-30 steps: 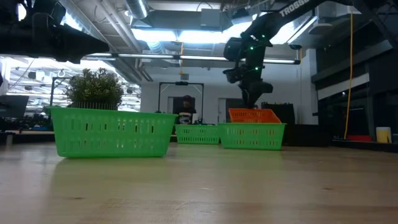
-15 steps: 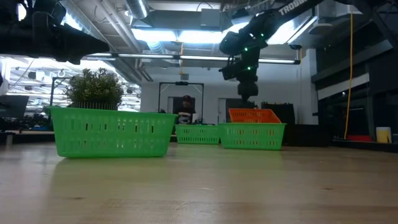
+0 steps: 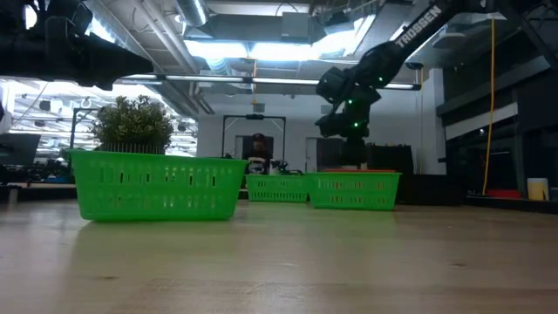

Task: Stack baskets by color
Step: Stack the bottom green bin on top of the top green bin

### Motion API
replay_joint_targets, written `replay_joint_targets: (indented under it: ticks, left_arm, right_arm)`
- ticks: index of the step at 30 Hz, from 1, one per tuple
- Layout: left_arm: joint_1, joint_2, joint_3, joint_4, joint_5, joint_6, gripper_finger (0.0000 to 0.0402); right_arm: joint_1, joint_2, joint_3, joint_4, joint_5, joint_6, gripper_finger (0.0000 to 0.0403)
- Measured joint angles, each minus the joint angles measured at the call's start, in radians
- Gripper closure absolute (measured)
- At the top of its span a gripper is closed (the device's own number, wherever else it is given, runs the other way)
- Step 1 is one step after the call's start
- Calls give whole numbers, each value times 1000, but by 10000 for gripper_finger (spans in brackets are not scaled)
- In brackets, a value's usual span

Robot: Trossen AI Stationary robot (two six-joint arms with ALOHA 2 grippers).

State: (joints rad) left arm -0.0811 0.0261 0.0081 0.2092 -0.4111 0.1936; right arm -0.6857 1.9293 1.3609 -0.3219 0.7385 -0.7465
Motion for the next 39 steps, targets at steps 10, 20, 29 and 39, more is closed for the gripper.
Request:
replay_joint_targets:
  ticks: [10,20,29,39]
  left_arm:
    - [0,0,0,20,8,-1,329]
    - [22,129,100,21,-52,-117,329]
    - [23,583,451,-370,-9,-375,329]
    - [23,981,675,-492,195,-406,329]
  right_arm:
    - [116,-104,178,-517,184,376,243]
    - [230,-332,114,-964,-196,1017,243]
    - [384,-606,-194,-933,-220,1254,243]
    - [496,-750,-452,-636,-219,1293,243]
